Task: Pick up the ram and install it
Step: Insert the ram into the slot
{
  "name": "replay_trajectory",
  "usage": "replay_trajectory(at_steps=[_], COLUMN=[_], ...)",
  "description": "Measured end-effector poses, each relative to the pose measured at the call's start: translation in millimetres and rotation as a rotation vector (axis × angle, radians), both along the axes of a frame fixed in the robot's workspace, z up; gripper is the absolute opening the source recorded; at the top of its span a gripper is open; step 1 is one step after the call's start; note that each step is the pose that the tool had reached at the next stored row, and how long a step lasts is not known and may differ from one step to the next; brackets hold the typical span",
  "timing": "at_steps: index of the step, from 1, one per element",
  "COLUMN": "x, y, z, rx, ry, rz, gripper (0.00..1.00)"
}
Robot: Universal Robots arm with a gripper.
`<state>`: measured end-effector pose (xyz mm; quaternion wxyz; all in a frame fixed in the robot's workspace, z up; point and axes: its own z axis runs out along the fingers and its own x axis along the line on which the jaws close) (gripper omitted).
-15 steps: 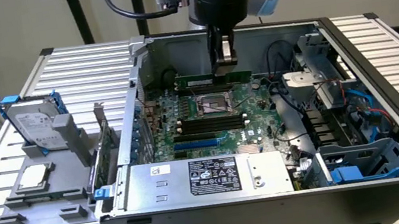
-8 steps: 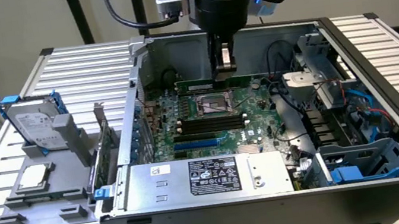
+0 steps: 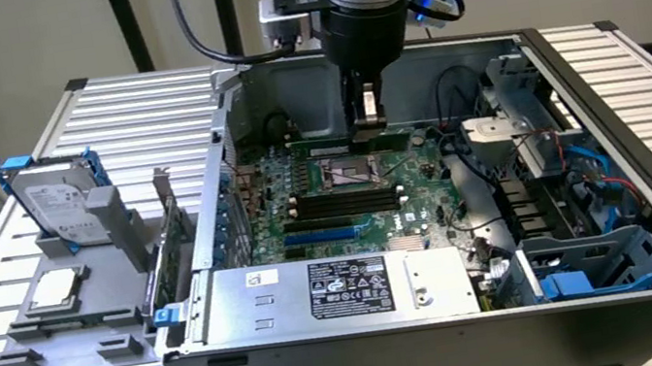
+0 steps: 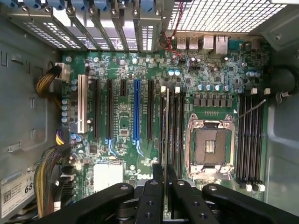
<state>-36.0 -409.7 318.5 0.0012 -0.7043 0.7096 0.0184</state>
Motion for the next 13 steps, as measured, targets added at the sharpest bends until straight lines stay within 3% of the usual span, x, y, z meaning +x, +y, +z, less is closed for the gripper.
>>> replay_trajectory(at_steps=[13], x=[1.8], y=[0.2], z=[-23.6], rx=[0.0001], ry=[0.0000], rz=[-0.012], gripper=[0.14])
